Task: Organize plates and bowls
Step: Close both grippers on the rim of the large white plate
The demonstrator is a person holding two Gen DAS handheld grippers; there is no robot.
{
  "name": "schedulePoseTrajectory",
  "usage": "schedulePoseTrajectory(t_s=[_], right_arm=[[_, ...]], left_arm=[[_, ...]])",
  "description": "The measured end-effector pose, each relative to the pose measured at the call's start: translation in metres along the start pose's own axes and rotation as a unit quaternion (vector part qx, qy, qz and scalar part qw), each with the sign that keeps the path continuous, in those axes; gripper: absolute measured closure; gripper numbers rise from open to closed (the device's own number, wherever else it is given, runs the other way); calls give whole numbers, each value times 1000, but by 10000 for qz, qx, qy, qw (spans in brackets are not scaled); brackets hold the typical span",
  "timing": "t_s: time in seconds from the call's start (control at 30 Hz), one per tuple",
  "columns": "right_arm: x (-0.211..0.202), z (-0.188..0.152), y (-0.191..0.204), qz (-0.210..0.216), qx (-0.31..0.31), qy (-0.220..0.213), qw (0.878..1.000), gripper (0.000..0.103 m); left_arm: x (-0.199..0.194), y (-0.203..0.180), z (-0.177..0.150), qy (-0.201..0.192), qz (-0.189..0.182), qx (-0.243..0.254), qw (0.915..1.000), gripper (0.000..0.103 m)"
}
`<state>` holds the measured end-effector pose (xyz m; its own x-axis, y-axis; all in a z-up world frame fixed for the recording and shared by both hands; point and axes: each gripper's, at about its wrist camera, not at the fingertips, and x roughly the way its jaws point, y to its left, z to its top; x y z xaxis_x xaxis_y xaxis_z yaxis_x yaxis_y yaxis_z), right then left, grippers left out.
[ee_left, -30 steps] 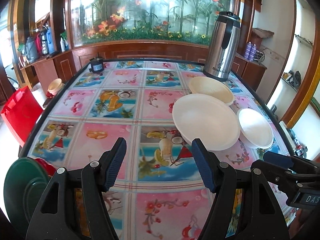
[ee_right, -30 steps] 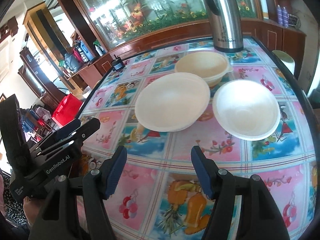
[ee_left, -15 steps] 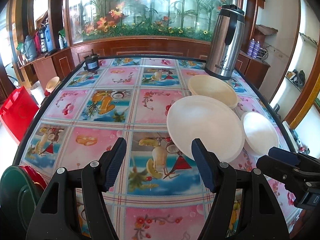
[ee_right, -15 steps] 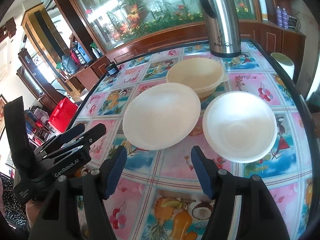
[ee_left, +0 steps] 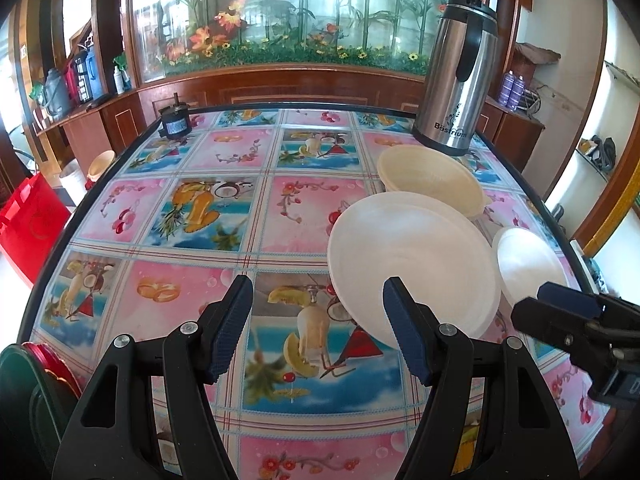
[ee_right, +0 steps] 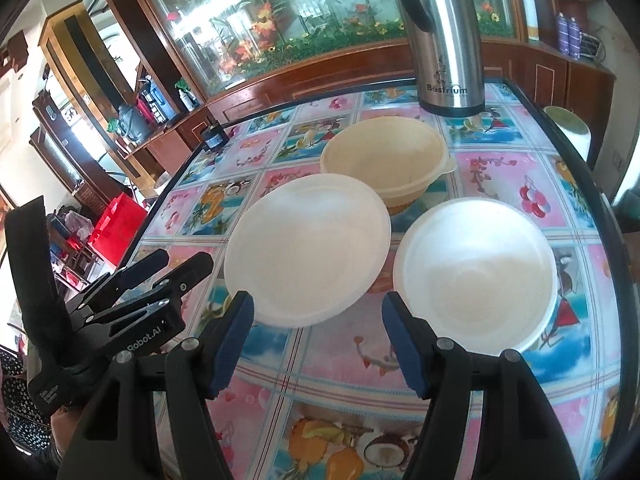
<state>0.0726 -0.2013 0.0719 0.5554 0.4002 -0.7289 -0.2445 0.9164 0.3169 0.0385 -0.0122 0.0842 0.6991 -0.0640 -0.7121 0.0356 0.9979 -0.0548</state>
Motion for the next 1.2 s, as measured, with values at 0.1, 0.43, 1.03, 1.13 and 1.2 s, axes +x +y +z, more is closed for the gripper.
schedulePoseTrajectory(t_s=[0.1,0.43,1.03,1.13,1.2], right_arm=[[3,13,-6,11,32,-16,10000,36],[33,49,-25,-75,82,210,9997,37],[70,59,-35,-66,-14,608,9981,52],[73,59,-35,-15,-18,644,9979,58],[76,57,-36,-19,-19,674,9977,61]], left_arm=[[6,3,5,60,20,-67,10000,35],[31,6,13,428,-116,-260,9987,35],[59,0,16,863,-280,-342,9953,35],[63,0,15,944,-287,-346,9945,35],[66,-1,13,992,-274,-323,9942,35]])
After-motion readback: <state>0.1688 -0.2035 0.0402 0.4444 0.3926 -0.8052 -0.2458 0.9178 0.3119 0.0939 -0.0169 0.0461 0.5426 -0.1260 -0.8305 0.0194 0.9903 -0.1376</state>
